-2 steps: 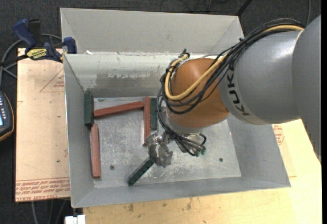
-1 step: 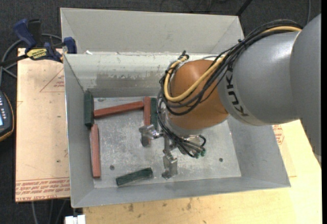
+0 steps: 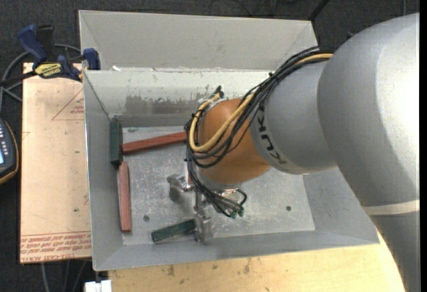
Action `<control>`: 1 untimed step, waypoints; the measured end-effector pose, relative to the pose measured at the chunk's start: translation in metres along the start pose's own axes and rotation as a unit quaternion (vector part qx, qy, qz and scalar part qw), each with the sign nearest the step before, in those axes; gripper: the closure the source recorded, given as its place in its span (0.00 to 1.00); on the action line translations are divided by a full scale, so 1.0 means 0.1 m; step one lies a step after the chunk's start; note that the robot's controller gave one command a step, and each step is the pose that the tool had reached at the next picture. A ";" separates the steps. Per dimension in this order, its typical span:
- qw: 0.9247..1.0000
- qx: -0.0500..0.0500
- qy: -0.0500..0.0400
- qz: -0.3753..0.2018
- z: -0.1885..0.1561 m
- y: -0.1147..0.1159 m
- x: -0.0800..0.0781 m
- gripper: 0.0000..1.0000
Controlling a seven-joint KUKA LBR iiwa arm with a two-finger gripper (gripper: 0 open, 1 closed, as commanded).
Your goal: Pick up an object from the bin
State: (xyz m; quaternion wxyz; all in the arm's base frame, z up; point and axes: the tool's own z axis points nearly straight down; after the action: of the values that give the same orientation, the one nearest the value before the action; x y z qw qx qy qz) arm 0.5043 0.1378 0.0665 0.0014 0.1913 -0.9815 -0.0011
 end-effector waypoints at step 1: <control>1.000 0.001 -0.001 0.000 -0.04 -0.01 -0.01 1.00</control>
Offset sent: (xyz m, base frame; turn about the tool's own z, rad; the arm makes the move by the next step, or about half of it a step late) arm 0.0000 0.0000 0.0000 0.0000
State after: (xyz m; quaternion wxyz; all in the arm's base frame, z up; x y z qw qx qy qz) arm 0.5055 0.1371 0.0708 -0.0001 0.1910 -0.9816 -0.0006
